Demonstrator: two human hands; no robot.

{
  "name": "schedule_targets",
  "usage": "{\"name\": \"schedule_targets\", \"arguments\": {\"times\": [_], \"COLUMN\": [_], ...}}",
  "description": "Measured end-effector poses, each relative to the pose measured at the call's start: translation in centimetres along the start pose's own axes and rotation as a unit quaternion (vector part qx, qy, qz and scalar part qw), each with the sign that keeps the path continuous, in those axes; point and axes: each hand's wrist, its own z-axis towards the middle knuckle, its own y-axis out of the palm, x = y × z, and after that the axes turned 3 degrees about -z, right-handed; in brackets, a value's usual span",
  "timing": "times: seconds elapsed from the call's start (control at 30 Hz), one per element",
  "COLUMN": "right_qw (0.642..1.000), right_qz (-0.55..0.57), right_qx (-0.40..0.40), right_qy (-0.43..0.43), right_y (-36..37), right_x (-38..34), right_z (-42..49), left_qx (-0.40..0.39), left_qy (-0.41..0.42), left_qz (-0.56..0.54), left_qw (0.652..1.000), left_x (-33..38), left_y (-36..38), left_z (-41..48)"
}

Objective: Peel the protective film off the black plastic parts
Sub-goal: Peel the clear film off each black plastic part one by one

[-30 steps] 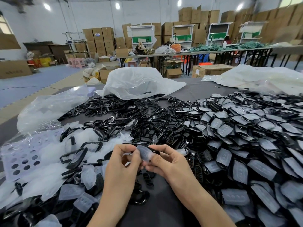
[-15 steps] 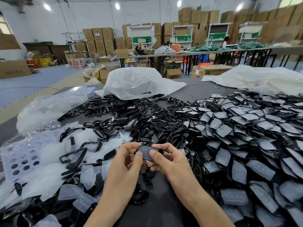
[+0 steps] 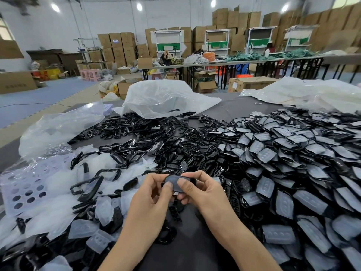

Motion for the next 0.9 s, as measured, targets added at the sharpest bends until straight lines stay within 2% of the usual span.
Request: {"name": "schedule_targets", "arguments": {"times": [0.23, 0.67, 0.9], "right_qw": [0.996, 0.99, 0.992], "right_qz": [0.08, 0.116, 0.09], "right_qx": [-0.007, -0.028, -0.026], "right_qy": [0.043, 0.073, 0.085], "right_y": [0.1, 0.4, 0.34], "right_x": [-0.08, -0.18, -0.21], "right_z": [0.18, 0.0, -0.1], "left_qx": [0.02, 0.005, -0.036], "left_qy": [0.022, 0.052, 0.066], "left_qz": [0.003, 0.017, 0.035], "left_qw": [1.0, 0.998, 0.997], "left_x": [0.09, -0.23, -0.43], "left_y": [0.09, 0.02, 0.41], "left_z": [-0.02, 0.0, -0.47]}}
